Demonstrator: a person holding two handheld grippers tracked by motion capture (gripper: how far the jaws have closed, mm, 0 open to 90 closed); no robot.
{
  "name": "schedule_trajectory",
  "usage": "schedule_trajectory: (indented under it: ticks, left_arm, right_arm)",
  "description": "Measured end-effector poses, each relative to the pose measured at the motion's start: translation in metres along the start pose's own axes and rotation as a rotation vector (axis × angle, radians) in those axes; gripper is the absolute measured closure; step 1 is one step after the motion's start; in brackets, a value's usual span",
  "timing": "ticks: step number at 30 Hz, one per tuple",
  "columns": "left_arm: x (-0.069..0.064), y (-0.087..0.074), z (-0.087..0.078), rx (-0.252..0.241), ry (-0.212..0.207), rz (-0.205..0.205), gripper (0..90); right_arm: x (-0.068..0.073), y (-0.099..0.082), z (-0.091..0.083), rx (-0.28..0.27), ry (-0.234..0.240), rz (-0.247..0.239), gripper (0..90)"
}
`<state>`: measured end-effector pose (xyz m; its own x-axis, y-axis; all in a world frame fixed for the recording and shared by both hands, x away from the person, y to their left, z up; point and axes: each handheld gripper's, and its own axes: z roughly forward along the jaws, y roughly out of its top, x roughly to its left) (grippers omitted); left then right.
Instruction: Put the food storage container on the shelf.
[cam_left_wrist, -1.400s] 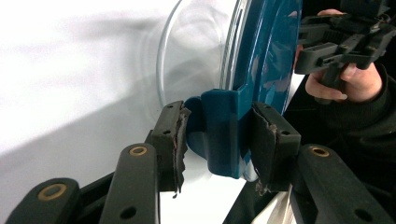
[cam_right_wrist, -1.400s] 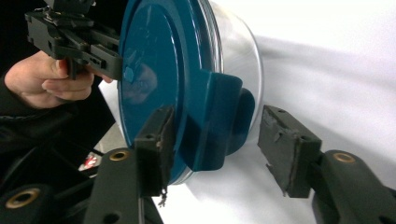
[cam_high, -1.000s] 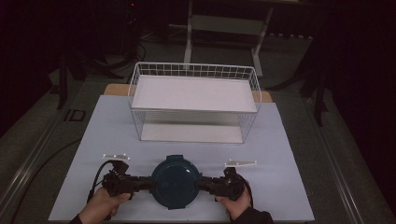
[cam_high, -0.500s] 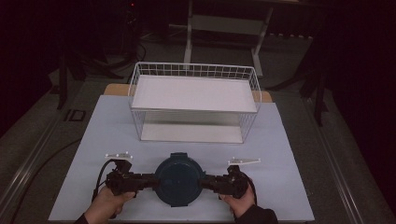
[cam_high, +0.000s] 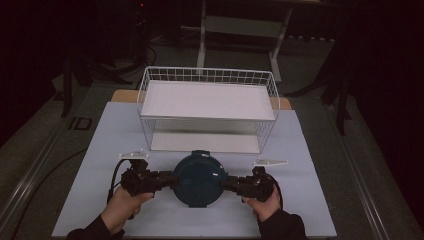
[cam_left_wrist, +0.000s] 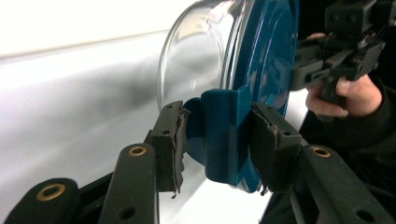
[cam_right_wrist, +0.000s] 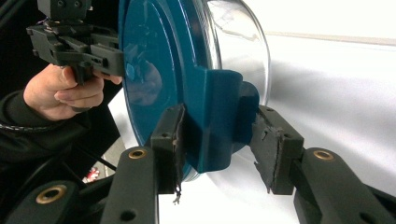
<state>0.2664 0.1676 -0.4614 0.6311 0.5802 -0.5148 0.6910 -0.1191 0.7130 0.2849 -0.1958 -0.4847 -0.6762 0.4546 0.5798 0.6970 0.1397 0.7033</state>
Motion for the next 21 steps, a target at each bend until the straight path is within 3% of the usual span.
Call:
schedule_trajectory:
  ticks: [6, 9, 21]
  left_arm:
    - [0.007, 0.013, 0.011, -0.010, -0.015, -0.015, 57.2]
    - [0.010, 0.021, 0.018, -0.016, -0.019, -0.003, 57.2]
    - [0.039, 0.043, 0.051, -0.056, -0.032, 0.011, 57.0]
  right_arm:
    - [-0.008, 0.012, -0.005, -0.025, -0.022, -0.017, 56.1]
    - [-0.014, 0.018, -0.008, -0.030, -0.033, -0.020, 56.1]
    - [-0.049, 0.043, -0.008, -0.051, -0.074, -0.002, 55.8]
